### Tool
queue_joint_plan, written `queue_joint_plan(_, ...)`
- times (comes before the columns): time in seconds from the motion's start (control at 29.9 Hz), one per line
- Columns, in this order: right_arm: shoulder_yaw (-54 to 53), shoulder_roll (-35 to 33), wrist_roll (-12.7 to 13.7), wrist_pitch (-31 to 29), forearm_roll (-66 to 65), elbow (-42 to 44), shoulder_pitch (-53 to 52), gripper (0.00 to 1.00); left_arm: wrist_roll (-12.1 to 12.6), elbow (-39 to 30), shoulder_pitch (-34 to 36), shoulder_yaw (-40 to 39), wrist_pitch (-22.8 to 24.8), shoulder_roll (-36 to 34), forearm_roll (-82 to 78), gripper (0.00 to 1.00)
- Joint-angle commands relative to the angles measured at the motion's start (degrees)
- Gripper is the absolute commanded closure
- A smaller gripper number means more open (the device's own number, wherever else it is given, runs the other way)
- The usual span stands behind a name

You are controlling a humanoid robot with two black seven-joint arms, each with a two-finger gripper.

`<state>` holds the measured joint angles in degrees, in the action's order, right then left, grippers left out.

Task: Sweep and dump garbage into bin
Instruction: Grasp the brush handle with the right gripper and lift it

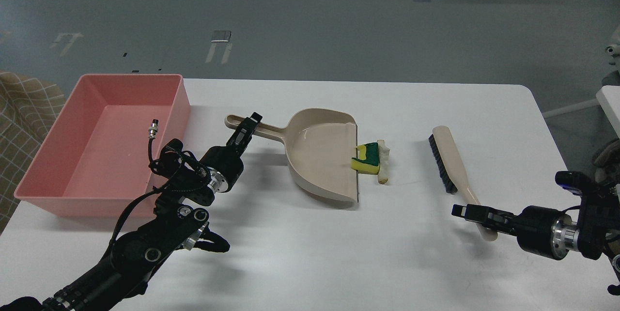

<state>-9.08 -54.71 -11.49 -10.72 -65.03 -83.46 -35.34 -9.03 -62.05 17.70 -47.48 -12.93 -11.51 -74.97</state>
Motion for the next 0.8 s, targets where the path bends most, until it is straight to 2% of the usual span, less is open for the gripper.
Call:
queue_joint_plan(0.0, 0.20, -0.22, 1.72, 0.00, -0.01, -1.00, 0.00, 1.00, -0.03, 0.00, -0.03, 0.02, 0.01, 0.00, 0.00, 1.00)
queue_joint_plan(0.07, 0.20, -0.13, 2.52, 0.00, -0.01, -1.09, -0.08, 1.00, -0.03, 0.00, -0.03, 0.02, 0.01, 0.00, 0.00, 1.00)
queue_joint_plan(0.63, -0.15, -0.13, 2.96, -0.09, 0.08, -0.74, -2.99, 1.00, -0.03, -0.26, -0.03, 0.02, 0.01, 0.09, 0.00, 1.00)
queue_joint_plan(0.77, 0.11, 2.75, 3.84, -0.79, 0.08, -0.39, -2.99, 1.00, -0.03, -1.23, -0.20, 0.11, 0.01, 0.09, 0.00, 1.00)
